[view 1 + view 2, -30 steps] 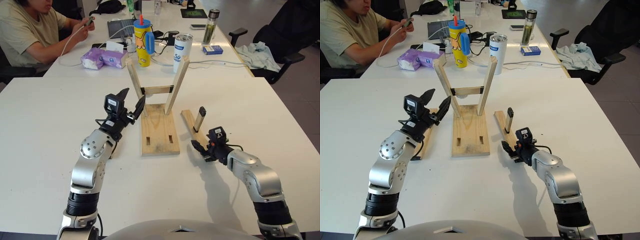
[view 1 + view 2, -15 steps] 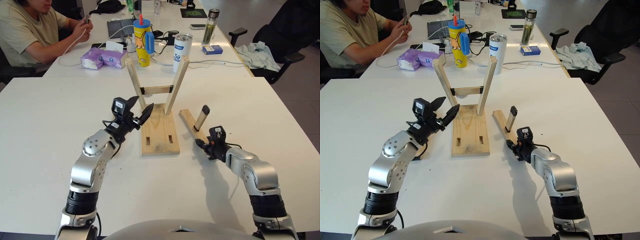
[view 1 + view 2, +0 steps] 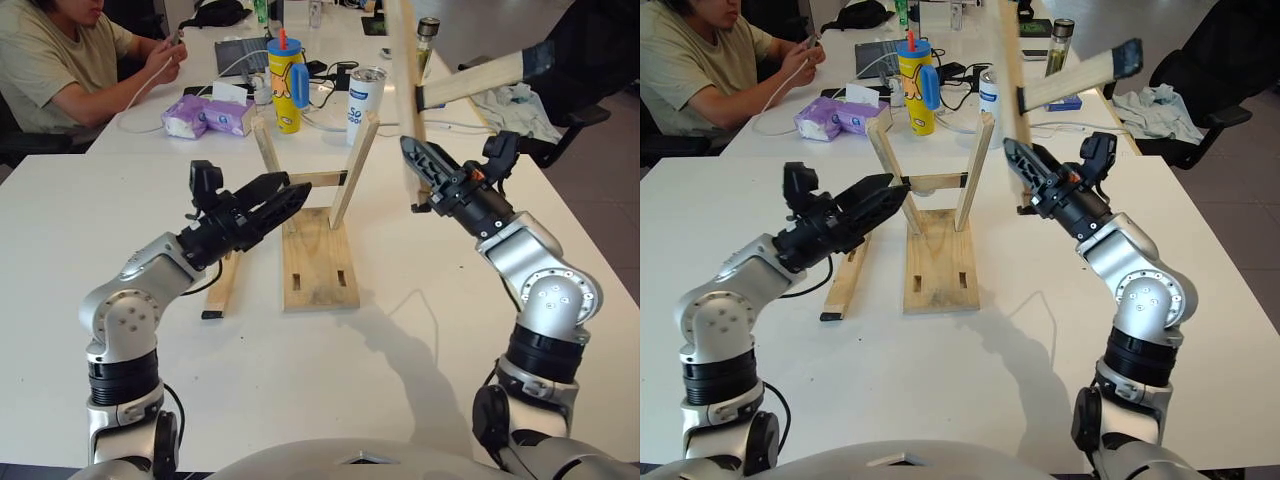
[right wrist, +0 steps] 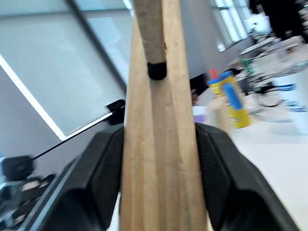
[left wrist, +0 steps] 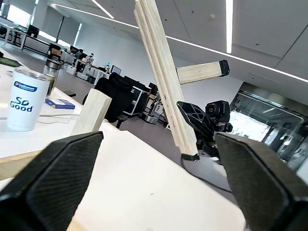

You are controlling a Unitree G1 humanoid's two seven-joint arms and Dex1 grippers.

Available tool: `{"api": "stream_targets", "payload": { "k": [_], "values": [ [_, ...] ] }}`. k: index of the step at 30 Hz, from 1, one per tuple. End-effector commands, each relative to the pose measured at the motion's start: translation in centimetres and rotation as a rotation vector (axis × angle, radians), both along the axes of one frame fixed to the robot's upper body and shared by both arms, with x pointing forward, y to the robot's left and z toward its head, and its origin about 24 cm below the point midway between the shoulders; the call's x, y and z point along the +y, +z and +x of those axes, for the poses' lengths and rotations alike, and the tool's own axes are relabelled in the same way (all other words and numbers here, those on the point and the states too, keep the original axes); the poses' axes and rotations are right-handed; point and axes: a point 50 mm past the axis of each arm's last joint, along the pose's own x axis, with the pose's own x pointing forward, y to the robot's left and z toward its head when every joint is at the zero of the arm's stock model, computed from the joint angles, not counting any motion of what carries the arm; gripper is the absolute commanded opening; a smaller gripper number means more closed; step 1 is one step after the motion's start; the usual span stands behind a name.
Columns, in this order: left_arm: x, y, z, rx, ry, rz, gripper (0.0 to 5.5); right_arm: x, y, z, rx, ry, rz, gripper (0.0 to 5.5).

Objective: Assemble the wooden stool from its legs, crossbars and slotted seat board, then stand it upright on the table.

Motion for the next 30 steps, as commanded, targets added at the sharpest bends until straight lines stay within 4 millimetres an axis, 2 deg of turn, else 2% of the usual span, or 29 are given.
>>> {"api": "stream_targets", "payload": {
  "k": [1, 9, 19, 30],
  "values": [
    [0.4, 2.5, 0.2, -0.007, -0.102, -0.086, 4.98, 0.9, 0.5, -1.6, 0.028, 0.276, 0.023, 2.06],
    [-0.2, 3.7, 0.8, 0.002, -0.204, -0.083, 5.00, 0.9, 0.2, -2.8, 0.083, 0.489, -0.013, 2.06],
    [-1.4, 3.7, 0.0, 0.014, -0.305, -0.103, 5.00, 1.0, -0.6, -4.5, 0.115, 0.633, -0.051, 2.06],
    [-0.7, 4.2, -1.2, 0.031, -0.388, -0.062, 3.31, 0.6, -0.5, -5.3, 0.130, 0.708, -0.046, 2.06]
  ]
}}
